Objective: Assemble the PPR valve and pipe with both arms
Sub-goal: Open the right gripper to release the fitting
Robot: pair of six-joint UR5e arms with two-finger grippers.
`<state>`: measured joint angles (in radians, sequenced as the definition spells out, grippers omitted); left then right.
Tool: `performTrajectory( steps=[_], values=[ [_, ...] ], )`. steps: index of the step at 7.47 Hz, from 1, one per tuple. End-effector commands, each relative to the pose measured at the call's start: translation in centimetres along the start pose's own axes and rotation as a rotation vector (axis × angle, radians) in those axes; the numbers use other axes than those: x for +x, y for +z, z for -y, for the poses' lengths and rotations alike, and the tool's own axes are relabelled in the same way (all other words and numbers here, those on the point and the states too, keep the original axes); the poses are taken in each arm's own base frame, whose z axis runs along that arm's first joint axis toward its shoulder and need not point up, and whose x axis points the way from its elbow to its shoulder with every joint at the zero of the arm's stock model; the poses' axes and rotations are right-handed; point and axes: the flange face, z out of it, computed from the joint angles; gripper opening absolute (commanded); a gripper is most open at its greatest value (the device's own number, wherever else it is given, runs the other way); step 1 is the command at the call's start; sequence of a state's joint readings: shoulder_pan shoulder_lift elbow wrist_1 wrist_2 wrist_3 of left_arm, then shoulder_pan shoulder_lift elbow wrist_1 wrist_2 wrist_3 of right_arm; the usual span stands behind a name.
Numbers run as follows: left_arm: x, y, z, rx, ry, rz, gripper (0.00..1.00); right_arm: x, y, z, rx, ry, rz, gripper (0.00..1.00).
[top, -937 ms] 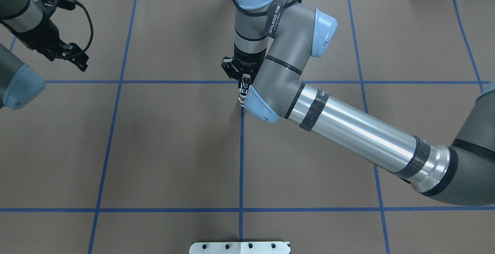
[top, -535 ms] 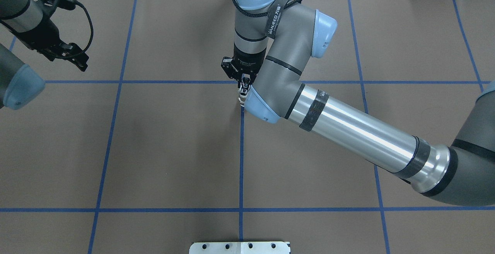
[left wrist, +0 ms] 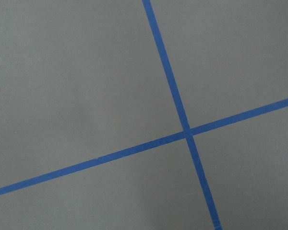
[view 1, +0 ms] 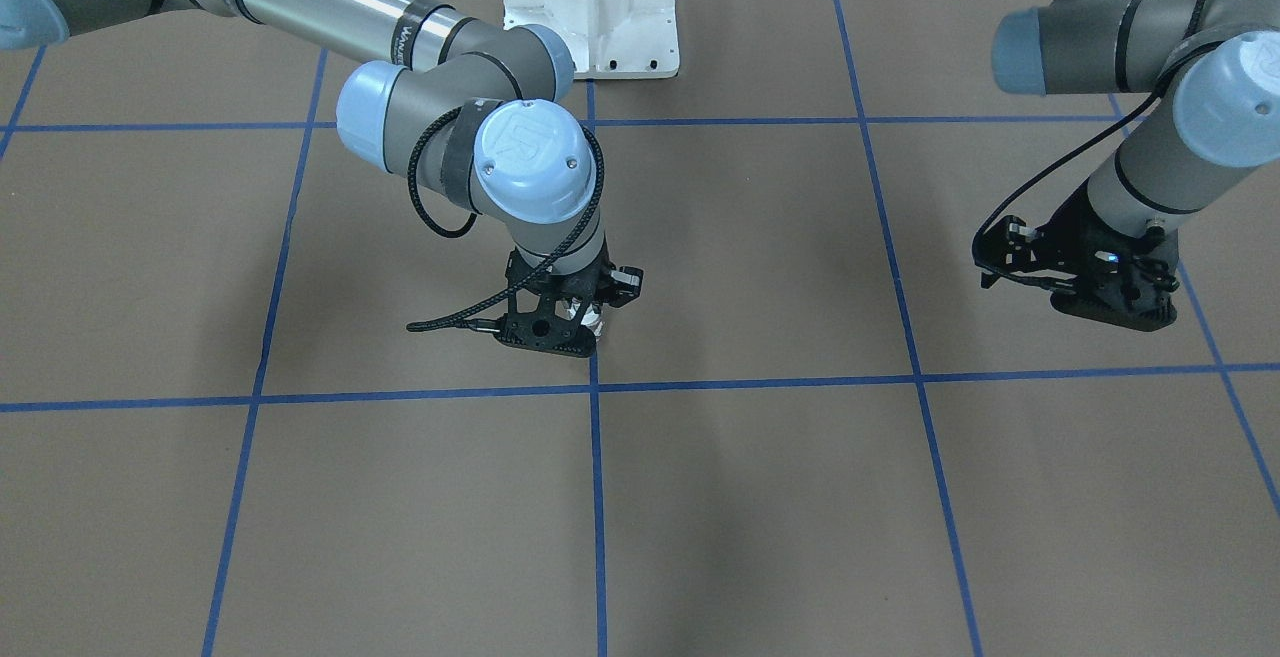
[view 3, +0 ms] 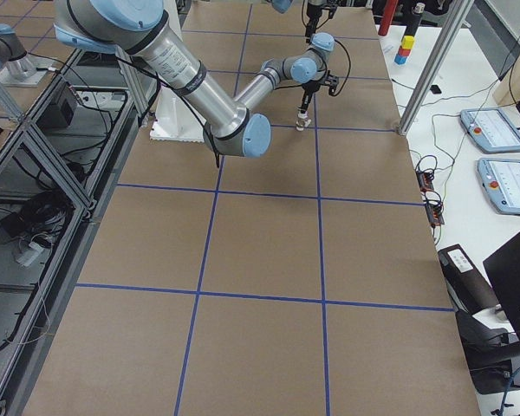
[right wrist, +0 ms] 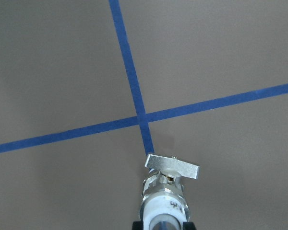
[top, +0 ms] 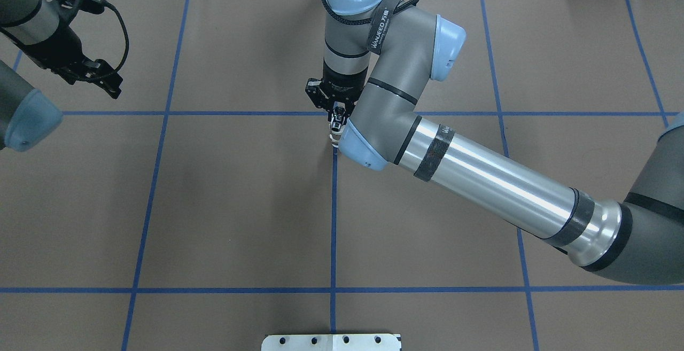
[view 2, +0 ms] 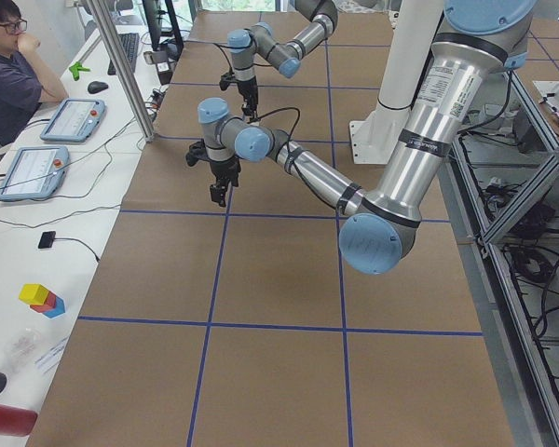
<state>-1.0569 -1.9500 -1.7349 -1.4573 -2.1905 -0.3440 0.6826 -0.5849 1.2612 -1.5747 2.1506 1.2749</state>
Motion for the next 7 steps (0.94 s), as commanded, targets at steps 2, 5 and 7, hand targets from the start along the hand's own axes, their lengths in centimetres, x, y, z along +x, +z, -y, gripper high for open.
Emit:
performTrajectory(
  steps=[2, 5, 7],
  values=[
    [0.0, 0.0, 0.0, 0.001, 0.0, 0.0, 1.0, 0.0, 0.0, 0.0, 0.0, 0.002, 0.0, 0.91],
    [0.0, -0.3, 0.1, 0.004, 0.0, 0.0, 1.0, -0.3, -1.5, -0.2, 0.01, -0.002, 0.021, 0.98],
    [-1.1, -2.1, 0.3, 0.033, -0.005, 0.002, 1.0, 4.2, -8.2, -0.1, 0.058, -0.012, 0.07, 0.99]
  ],
)
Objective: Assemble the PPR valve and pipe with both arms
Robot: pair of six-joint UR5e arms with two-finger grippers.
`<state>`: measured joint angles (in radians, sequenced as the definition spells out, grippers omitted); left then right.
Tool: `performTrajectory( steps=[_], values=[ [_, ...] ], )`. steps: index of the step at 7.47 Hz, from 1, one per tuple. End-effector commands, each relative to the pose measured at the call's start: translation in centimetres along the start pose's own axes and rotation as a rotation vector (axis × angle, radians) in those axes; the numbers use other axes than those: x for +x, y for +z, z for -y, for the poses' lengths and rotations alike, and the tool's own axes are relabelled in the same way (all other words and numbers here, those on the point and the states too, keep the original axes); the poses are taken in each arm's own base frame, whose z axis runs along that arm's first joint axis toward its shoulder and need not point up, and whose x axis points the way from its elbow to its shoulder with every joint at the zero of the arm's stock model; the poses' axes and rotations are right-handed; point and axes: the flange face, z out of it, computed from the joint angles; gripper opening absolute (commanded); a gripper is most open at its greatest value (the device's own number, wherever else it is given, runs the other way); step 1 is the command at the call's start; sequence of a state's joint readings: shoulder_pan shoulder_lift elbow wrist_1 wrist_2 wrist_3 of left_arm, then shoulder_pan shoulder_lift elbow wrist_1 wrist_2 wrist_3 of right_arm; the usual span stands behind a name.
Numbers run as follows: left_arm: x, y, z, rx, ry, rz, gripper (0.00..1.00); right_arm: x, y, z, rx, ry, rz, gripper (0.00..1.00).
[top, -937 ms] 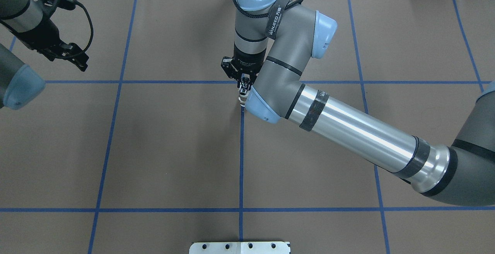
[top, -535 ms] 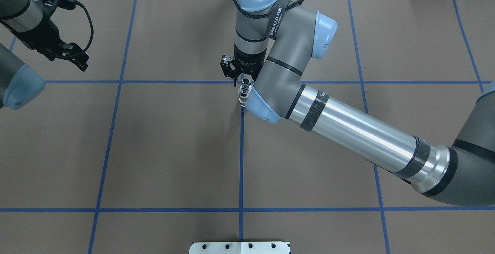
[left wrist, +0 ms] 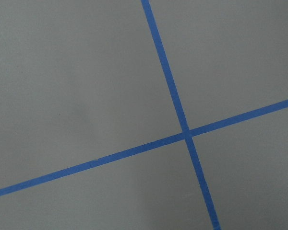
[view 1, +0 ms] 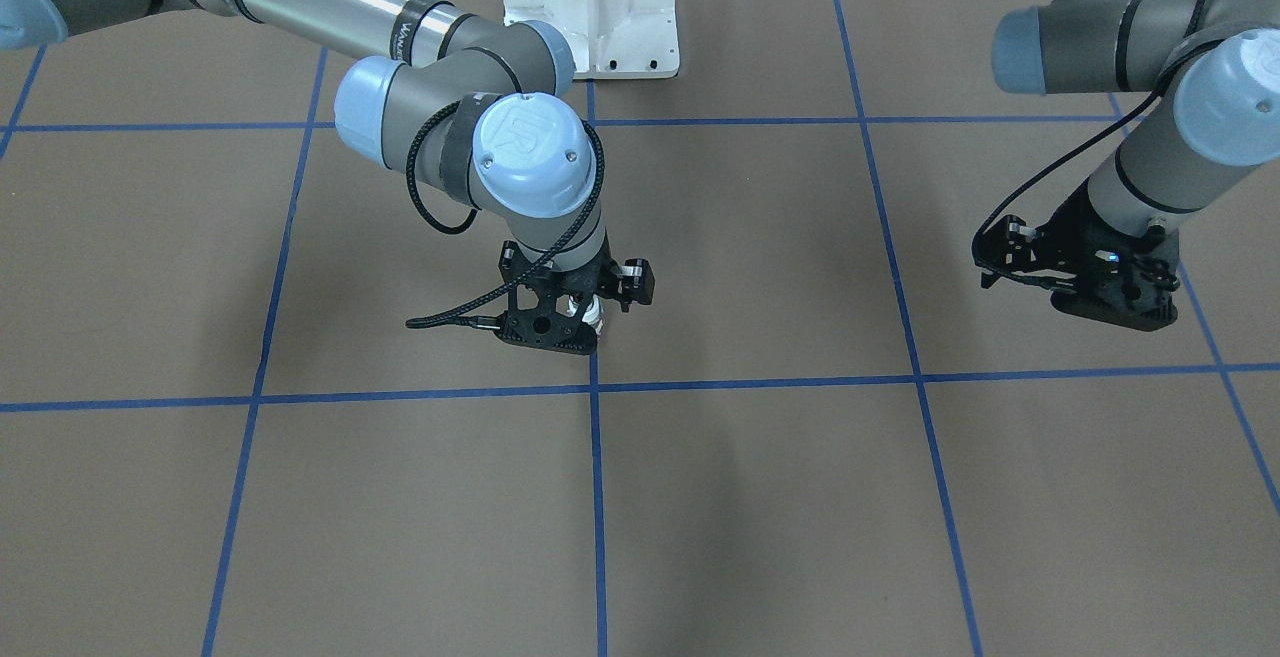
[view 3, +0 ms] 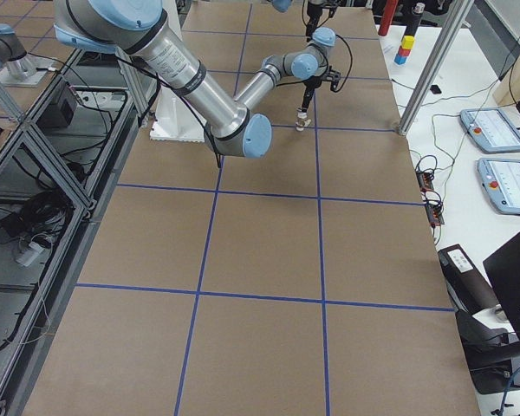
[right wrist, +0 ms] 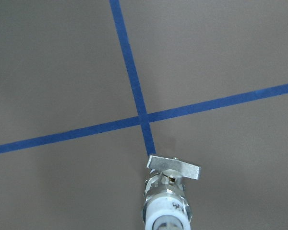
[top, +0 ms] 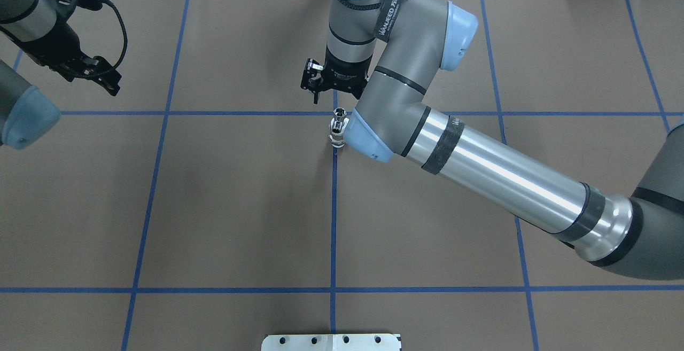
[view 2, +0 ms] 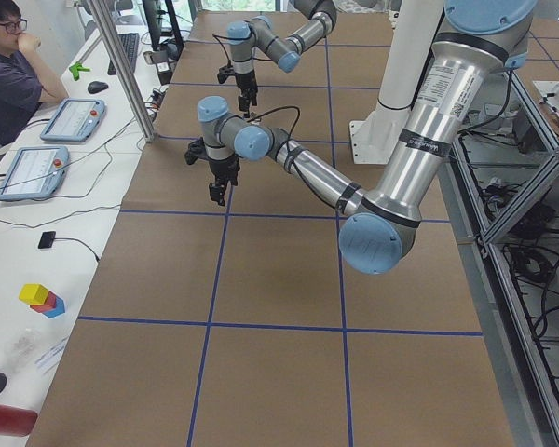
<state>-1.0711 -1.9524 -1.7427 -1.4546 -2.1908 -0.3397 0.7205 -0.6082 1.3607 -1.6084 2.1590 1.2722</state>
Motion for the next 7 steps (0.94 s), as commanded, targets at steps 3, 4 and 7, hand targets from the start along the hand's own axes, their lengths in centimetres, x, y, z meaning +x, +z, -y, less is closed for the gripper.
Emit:
performTrajectory(
  steps=[3, 4, 7],
  values=[
    [-3.6, -4.4, -0.3, 0.072, -0.032, 0.013, 1.0, 15.2, -12.0, 0.7, 0.052, -0.157, -0.11, 0.99],
    [-5.7, -5.3, -0.7, 0.073, -0.015, 0.011, 1.0, 21.9, -13.7, 3.4, 0.059, -0.227, -0.162, 0.99],
    [-13.5, -6.5, -5.5, 0.068, -0.128, -0.062, 1.0, 43.8, -17.4, 10.1, 0.025, -0.333, -0.219, 0.99]
  ],
)
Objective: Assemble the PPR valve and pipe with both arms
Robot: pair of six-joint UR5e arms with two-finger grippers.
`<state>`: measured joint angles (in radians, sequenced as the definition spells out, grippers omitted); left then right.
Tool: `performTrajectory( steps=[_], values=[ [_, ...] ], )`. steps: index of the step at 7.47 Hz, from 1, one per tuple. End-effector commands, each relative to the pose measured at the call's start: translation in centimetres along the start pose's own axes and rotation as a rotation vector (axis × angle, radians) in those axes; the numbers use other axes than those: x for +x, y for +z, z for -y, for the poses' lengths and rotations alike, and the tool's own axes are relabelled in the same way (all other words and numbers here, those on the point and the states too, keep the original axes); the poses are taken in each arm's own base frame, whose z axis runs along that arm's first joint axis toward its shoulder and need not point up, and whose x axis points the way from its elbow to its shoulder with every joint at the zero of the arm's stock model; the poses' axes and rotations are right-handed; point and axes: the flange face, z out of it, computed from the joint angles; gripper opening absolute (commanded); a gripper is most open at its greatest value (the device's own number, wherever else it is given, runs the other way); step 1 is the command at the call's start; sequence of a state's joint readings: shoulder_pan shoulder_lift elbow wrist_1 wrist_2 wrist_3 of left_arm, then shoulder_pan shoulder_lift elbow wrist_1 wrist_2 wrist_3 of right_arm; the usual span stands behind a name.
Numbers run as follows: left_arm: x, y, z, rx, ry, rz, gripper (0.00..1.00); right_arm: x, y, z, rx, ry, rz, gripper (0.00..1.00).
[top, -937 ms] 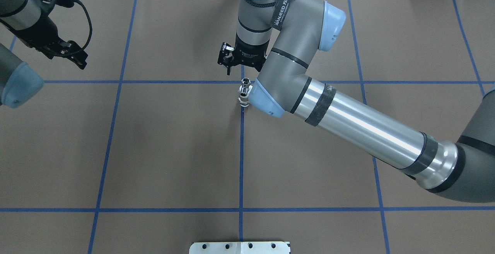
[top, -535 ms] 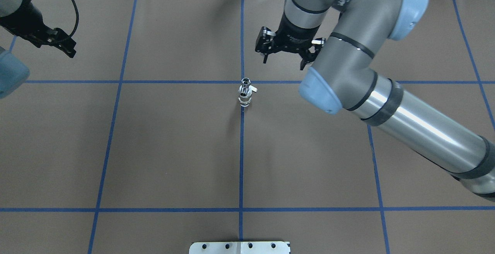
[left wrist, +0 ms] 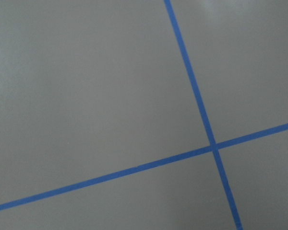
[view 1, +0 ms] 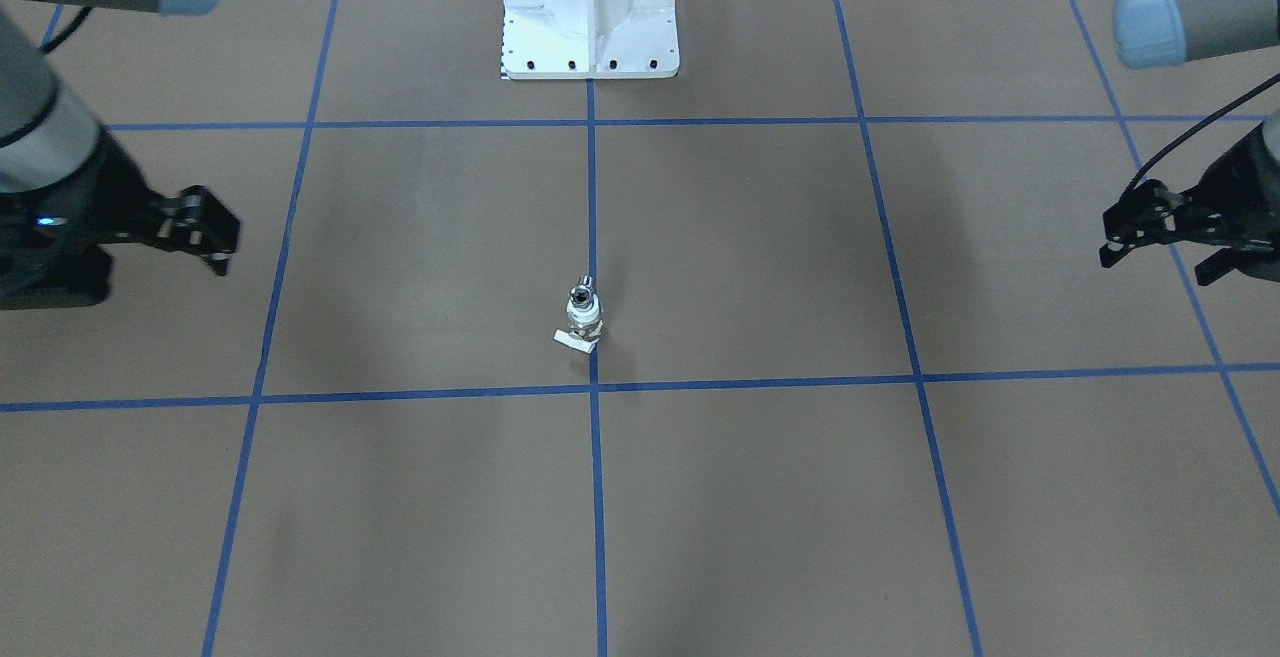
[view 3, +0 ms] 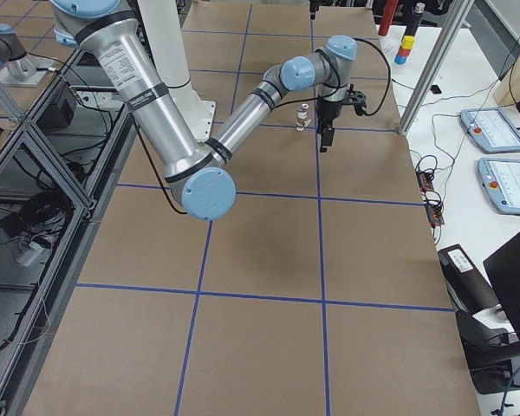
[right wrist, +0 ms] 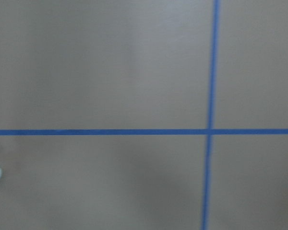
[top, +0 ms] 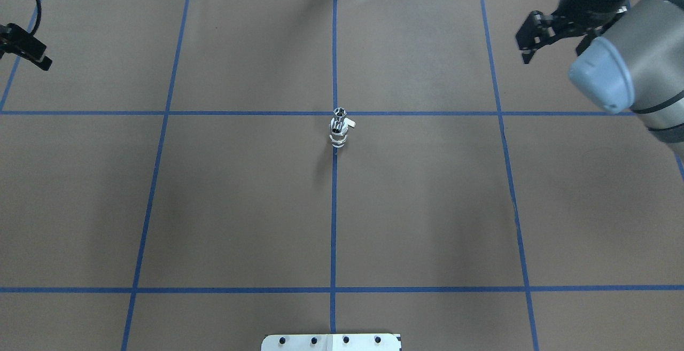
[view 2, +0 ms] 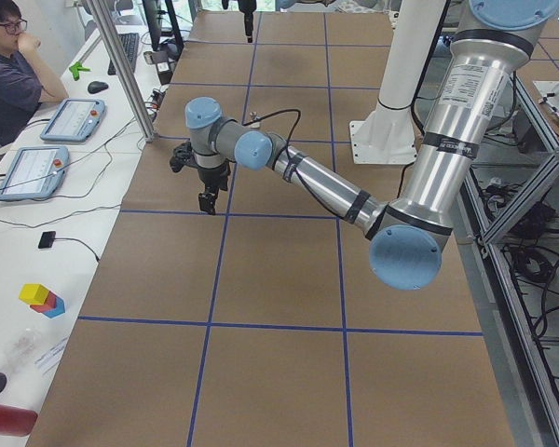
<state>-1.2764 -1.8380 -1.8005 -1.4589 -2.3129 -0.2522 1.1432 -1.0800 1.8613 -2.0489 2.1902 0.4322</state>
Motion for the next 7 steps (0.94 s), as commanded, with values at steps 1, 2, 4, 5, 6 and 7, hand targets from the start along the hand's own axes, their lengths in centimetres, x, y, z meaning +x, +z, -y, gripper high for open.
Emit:
performTrajectory(
  steps=[1, 2, 4, 5, 6, 7],
  values=[
    [-6.4, -1.3, -3.1, 0.007, -0.009, 0.014, 1.0, 17.4, 0.8, -1.7, -0.044, -0.034, 0.008, 1.0],
    [-11.1, -2.1, -5.6, 0.009, 0.067, 0.027, 1.0, 25.0, 1.1, -1.6, -0.039, -0.053, 0.058, 0.99],
    [-17.0, -2.6, -10.0, -0.001, 0.056, 0.043, 1.0, 35.1, 6.6, -6.1, -0.009, 0.021, 0.135, 0.99],
    [-18.7, -2.7, -12.2, 0.003, 0.023, 0.046, 1.0, 37.1, 9.4, -9.5, 0.051, -0.011, 0.13, 0.99],
    [-20.0, -3.0, -13.4, 0.013, -0.002, 0.049, 1.0, 37.9, 9.8, -10.7, 0.075, -0.002, 0.103, 1.0],
    [-20.5, -2.9, -13.9, 0.01, -0.012, 0.05, 1.0, 38.3, 9.8, -11.2, 0.075, 0.001, 0.059, 1.0]
  ],
)
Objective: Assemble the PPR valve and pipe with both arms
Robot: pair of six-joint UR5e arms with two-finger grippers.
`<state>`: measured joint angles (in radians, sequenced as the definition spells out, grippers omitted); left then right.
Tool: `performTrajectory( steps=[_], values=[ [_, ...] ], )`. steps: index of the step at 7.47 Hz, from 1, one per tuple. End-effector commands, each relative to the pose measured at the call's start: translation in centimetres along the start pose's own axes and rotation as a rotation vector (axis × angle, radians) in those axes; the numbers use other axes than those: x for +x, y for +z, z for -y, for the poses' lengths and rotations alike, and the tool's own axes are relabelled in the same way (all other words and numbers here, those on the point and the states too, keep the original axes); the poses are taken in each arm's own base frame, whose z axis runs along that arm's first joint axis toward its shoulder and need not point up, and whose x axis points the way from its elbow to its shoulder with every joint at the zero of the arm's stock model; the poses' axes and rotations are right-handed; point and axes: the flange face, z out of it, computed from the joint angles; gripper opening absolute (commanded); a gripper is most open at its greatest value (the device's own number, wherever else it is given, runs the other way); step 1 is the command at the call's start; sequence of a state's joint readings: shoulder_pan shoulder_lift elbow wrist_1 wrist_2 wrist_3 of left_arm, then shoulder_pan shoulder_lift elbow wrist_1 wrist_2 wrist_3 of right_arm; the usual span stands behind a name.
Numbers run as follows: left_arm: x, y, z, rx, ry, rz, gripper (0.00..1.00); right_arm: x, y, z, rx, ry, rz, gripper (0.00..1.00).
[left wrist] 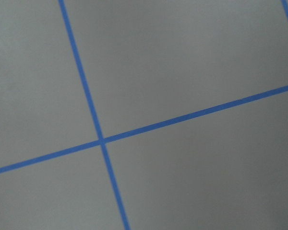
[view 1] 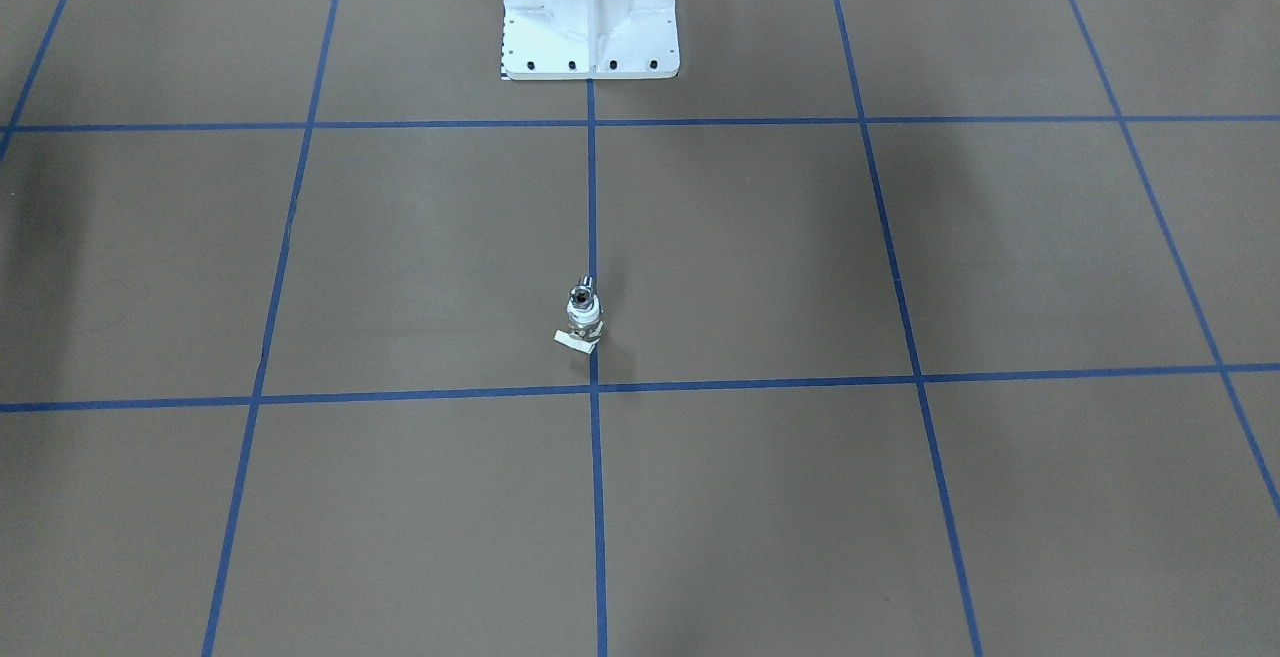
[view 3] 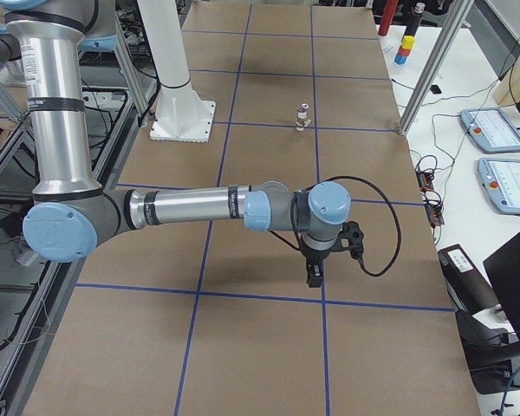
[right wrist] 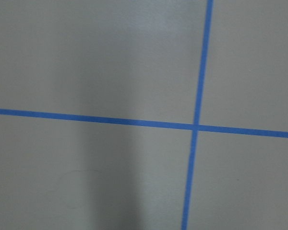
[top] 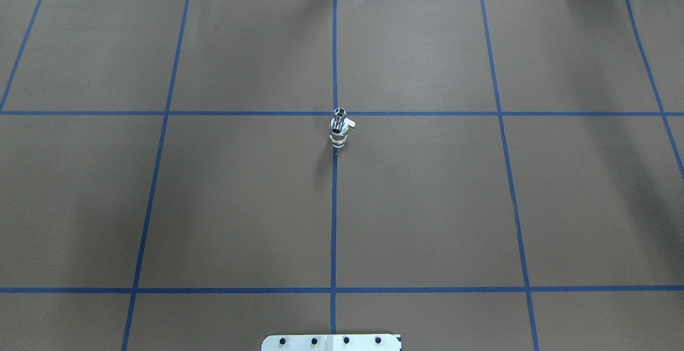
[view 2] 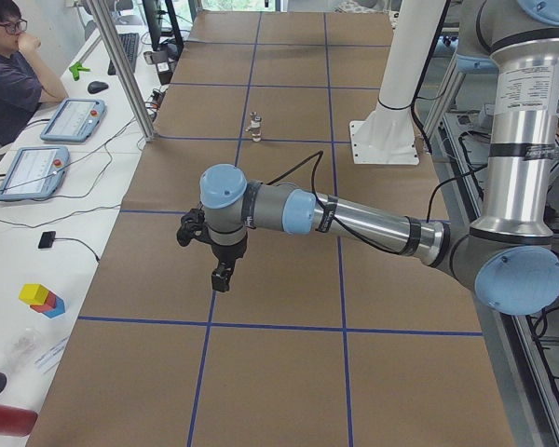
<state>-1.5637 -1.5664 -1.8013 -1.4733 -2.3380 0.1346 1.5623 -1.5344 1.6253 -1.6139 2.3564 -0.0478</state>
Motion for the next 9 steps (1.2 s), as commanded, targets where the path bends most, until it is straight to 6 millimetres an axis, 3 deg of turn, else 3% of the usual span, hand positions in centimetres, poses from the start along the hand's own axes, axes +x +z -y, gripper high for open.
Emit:
performTrajectory(
  steps=[1, 3, 4, 5, 6, 9],
  values=[
    [-1.7, 0.8, -1.8, -0.014, -0.036, 0.0, 1.0, 1.1, 0.4, -1.5, 0.018, 0.001, -0.046, 1.0],
    [-2.8, 2.0, -1.9, -0.037, -0.055, -0.003, 1.0, 2.4, 0.9, -2.5, -0.001, 0.036, -0.057, 1.0],
    [-3.2, 2.5, -2.2, -0.049, -0.071, 0.0, 1.0, 2.1, -0.5, -1.9, -0.016, 0.074, -0.056, 1.0],
    [-4.0, 3.4, -2.5, -0.067, -0.093, -0.004, 1.0, 0.4, -2.3, -0.7, -0.047, 0.103, -0.054, 1.0],
    [-4.1, 3.4, -2.5, -0.066, -0.096, -0.004, 1.0, 0.0, -2.8, -0.7, -0.055, 0.111, -0.053, 1.0],
    [-4.1, 3.5, -2.4, -0.068, -0.098, -0.004, 1.0, 0.5, -2.1, -1.3, -0.068, 0.113, -0.046, 1.0]
  ],
)
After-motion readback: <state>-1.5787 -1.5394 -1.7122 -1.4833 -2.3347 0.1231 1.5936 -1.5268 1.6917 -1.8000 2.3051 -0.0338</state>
